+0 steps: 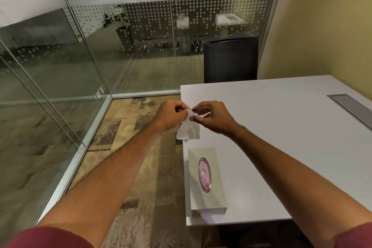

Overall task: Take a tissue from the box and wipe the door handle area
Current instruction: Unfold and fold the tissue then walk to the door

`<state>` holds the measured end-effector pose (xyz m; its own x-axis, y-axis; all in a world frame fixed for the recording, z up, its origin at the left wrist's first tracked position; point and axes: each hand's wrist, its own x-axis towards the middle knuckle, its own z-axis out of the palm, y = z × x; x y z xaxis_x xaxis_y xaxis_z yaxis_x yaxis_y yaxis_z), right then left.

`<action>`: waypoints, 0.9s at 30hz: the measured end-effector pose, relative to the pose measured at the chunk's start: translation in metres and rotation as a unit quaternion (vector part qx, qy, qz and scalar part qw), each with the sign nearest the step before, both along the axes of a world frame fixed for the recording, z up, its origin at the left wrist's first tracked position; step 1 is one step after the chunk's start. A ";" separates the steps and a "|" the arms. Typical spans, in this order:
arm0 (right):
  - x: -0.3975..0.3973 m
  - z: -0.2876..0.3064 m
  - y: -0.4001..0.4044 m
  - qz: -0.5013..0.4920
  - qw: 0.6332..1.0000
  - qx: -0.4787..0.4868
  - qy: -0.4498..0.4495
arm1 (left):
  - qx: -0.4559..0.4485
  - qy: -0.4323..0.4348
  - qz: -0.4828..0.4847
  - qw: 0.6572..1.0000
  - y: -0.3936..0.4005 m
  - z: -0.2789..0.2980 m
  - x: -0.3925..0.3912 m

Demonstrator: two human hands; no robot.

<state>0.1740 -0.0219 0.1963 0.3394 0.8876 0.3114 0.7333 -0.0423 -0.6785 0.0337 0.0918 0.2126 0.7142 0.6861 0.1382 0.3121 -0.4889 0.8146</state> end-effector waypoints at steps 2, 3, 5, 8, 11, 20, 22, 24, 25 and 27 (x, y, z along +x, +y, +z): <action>-0.001 0.001 0.002 -0.010 1.000 0.013 -0.007 | -0.006 -0.002 -0.005 1.000 0.001 -0.001 0.000; 0.000 0.002 0.002 -0.014 1.000 0.017 -0.007 | -0.010 -0.004 -0.009 1.000 0.001 -0.001 0.000; 0.002 0.005 0.002 -0.021 0.999 0.027 0.005 | -0.029 -0.008 -0.022 0.999 0.001 -0.002 -0.001; 0.008 0.012 0.001 -0.032 0.998 0.041 0.034 | -0.053 -0.002 -0.050 0.997 0.000 -0.005 -0.003; 0.016 0.021 -0.001 -0.042 0.996 0.045 0.064 | -0.055 0.020 -0.072 0.996 -0.004 -0.010 -0.002; 0.046 0.040 -0.023 -0.073 0.969 0.064 0.228 | -0.077 0.008 -0.056 0.995 -0.006 -0.015 0.004; 0.052 0.039 -0.029 -0.080 0.961 0.063 0.257 | -0.094 -0.018 -0.040 0.995 -0.004 -0.014 0.005; 0.057 0.035 -0.035 -0.094 0.949 0.063 0.293 | -0.096 -0.040 -0.013 0.994 -0.002 -0.013 0.006; 0.060 0.033 -0.038 -0.102 0.943 0.065 0.311 | -0.099 -0.050 0.002 0.994 -0.001 -0.013 0.006; 0.064 0.028 -0.042 -0.112 0.929 0.073 0.346 | -0.101 -0.062 0.023 0.993 0.001 -0.012 0.006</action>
<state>0.2375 -0.0642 0.2242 0.6737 0.7365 0.0610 0.1037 -0.0125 -0.9945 0.0396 0.0931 0.2002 0.6675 0.7404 0.0790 0.2222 -0.2993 0.9279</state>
